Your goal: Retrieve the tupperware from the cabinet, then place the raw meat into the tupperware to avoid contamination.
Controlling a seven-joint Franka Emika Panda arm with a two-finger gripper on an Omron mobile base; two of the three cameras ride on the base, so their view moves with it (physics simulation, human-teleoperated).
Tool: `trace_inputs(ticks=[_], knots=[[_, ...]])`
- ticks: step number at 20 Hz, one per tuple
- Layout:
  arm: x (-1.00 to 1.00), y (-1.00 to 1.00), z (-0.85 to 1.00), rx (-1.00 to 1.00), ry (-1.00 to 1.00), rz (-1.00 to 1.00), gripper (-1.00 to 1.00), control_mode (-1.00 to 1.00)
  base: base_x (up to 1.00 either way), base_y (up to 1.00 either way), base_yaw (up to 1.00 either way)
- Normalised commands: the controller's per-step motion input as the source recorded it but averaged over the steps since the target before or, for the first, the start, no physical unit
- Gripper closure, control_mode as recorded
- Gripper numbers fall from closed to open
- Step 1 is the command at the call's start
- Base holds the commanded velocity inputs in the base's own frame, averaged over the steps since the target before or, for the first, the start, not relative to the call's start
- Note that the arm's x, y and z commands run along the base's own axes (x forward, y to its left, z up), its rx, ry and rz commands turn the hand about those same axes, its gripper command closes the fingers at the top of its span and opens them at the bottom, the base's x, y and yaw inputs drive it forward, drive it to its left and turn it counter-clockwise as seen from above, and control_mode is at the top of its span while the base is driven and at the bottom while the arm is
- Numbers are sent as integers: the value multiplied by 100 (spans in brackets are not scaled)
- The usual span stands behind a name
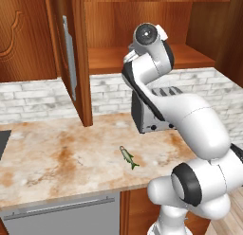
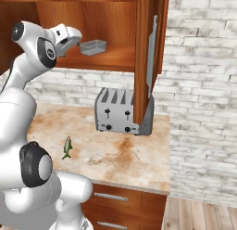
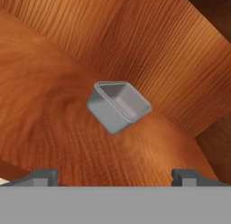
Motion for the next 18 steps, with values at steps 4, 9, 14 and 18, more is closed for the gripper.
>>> trace_inputs(ticks=[4, 9, 14, 18], knots=[[14, 0, -4, 0, 0, 0, -100, -100, 0, 0, 0], [21, 0, -2, 0, 0, 0, -100, -100, 0, 0, 0], [22, 0, -4, 0, 2, 0, -100, -100, 0, 0, 0], [20, 0, -7, 0, 2, 0, -100, -100, 0, 0, 0]])
